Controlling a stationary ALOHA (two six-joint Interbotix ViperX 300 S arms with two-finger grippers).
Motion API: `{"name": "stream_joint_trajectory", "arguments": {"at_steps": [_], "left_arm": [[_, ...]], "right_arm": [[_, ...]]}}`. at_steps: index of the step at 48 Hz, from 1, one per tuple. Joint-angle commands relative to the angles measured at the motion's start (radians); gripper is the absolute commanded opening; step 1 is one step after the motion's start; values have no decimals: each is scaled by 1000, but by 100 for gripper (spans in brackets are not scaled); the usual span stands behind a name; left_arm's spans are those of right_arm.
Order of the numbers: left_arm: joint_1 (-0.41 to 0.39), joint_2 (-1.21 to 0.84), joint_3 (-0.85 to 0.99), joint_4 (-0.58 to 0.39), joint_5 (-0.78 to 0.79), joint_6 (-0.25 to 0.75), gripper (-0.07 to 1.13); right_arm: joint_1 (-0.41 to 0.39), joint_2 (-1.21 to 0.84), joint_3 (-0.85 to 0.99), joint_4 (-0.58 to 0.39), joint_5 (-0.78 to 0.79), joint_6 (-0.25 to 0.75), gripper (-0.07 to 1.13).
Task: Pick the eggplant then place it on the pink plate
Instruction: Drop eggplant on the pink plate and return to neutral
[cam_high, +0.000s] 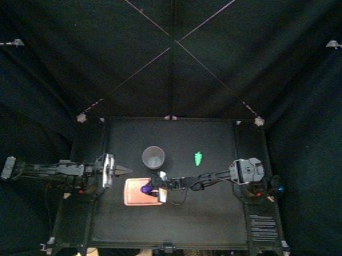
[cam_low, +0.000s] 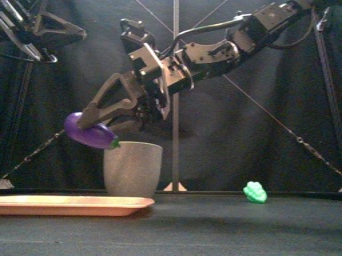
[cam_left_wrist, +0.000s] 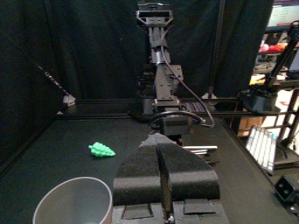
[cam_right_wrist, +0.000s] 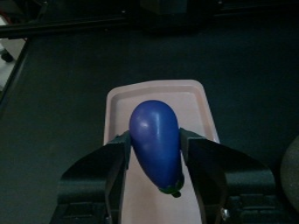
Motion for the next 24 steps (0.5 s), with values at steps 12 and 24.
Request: {"name": "stream_joint_trajectory", "arguments": {"at_steps": [12,24], "left_arm": [[2,3,-15,8,-5,2,-3],[2,3,-14,8,-5,2,-3]], "right_arm": [[-9,-26,-29,9,-5,-2,103],[-31,-179,44,-25,-11,-11,103]]}}
